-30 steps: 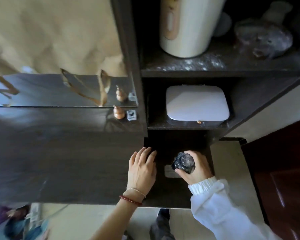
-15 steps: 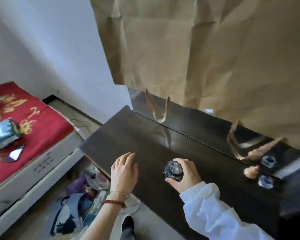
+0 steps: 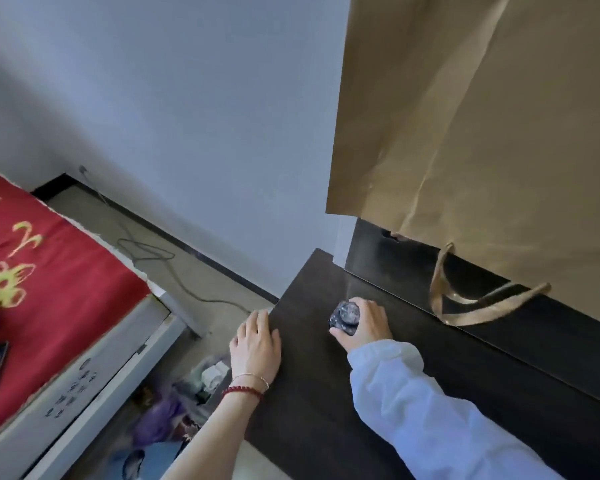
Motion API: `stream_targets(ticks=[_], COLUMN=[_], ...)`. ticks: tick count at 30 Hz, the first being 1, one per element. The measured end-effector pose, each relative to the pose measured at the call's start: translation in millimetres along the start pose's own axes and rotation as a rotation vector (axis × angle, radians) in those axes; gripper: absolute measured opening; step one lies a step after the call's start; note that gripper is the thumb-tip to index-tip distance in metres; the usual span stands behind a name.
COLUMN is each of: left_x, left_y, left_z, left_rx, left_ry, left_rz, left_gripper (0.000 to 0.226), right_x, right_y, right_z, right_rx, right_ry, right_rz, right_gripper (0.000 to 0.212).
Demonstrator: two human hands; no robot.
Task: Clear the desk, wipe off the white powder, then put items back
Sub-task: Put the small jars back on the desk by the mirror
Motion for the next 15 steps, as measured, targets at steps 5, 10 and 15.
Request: stream_targets(ticks=[5,10,15], left_x=[-3,-5,-7], left_y=[-39,-38,-39], left_z=[-37,-38,-36], left_rx=[0.132,0.074,0.052], left_ry=[0.0,-0.037,-0.027], left_rz=[0.061,0.05,0.024], left_gripper=[0.045,0.046,0.054], right_x=[-18,-29,-26], right_y=[-58,-84,-92], right_z=[-26,-37,-40], right_rx=[0.052,0.03,0.002], right_ry=[0.075,0.089,0.166], right_rz=[-0.074,-0.107,-0.104], right_gripper=[0.055,0.06,0.064])
Point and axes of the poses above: each hand's wrist, its own y-axis away from the middle knuckle, its own z-axis out of the back of the hand, x = y × z, the point moved 9 cm from there along -y, towards the middle knuckle, and after that the axes turned 15 degrees about z, right-handed, at the moved point
